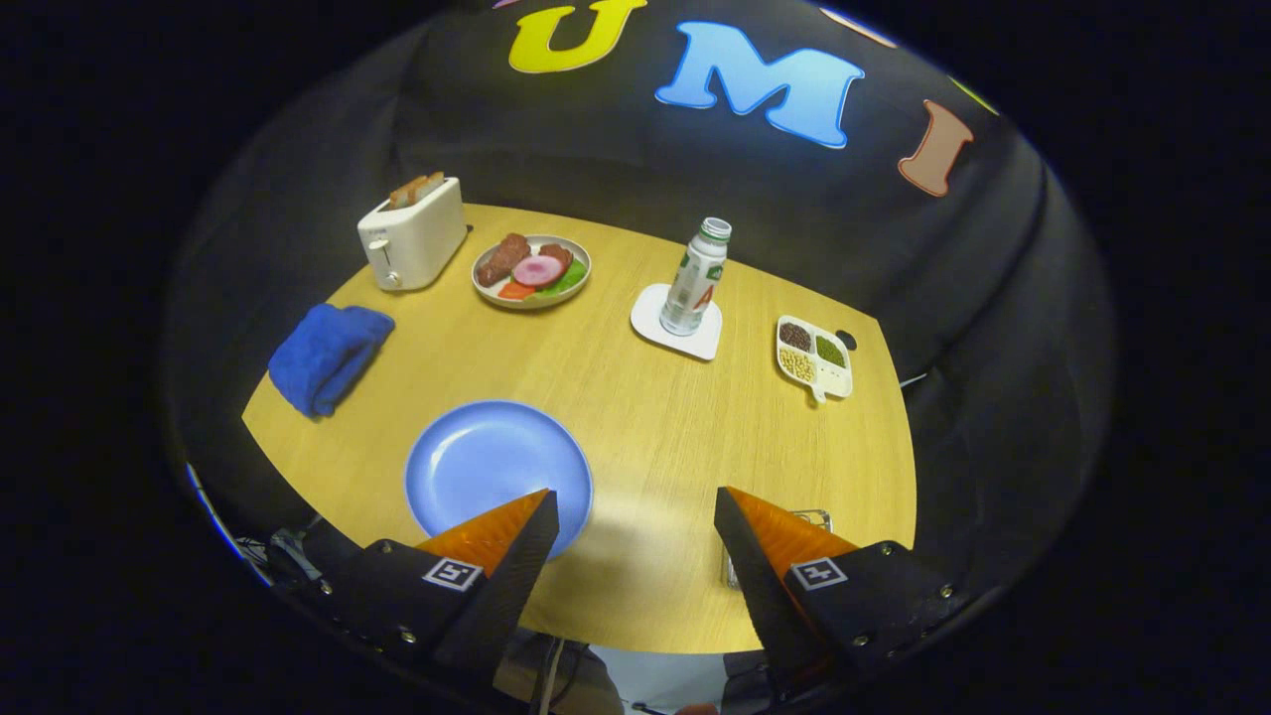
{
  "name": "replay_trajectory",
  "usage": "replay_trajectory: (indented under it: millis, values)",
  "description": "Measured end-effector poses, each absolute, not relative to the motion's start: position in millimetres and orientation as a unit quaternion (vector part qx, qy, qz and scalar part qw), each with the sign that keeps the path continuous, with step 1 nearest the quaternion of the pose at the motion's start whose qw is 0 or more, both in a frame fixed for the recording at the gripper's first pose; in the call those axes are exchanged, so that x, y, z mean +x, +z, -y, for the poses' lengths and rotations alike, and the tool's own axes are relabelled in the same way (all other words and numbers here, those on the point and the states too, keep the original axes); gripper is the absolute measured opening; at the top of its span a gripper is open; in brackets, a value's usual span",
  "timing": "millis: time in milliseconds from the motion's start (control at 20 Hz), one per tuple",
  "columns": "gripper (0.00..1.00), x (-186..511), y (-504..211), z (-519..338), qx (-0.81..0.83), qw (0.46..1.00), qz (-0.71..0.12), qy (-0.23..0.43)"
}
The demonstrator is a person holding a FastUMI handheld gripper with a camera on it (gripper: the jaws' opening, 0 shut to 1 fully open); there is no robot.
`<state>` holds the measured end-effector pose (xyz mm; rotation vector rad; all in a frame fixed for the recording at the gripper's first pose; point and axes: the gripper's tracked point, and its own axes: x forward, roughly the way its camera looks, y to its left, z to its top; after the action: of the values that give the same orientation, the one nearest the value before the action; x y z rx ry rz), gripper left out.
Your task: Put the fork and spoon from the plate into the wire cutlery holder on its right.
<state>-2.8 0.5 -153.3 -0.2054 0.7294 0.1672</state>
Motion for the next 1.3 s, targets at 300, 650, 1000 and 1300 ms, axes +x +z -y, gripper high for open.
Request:
replay_trajectory:
  millis: [300, 650, 1000, 1300]
  values:
    - [0.97, 18.3, -104.7, -49.4, -0.024, 0.972, -0.214, 0.099]
    - [0.97, 27.2, -56.7, -59.1, -0.054, 0.987, -0.123, 0.086]
    - [0.96, 24.2, -9.1, -66.0, -0.045, 0.997, -0.022, 0.05]
    - [0.96, 4.3, 3.6, -49.1, -0.048, 0.999, -0.001, -0.008]
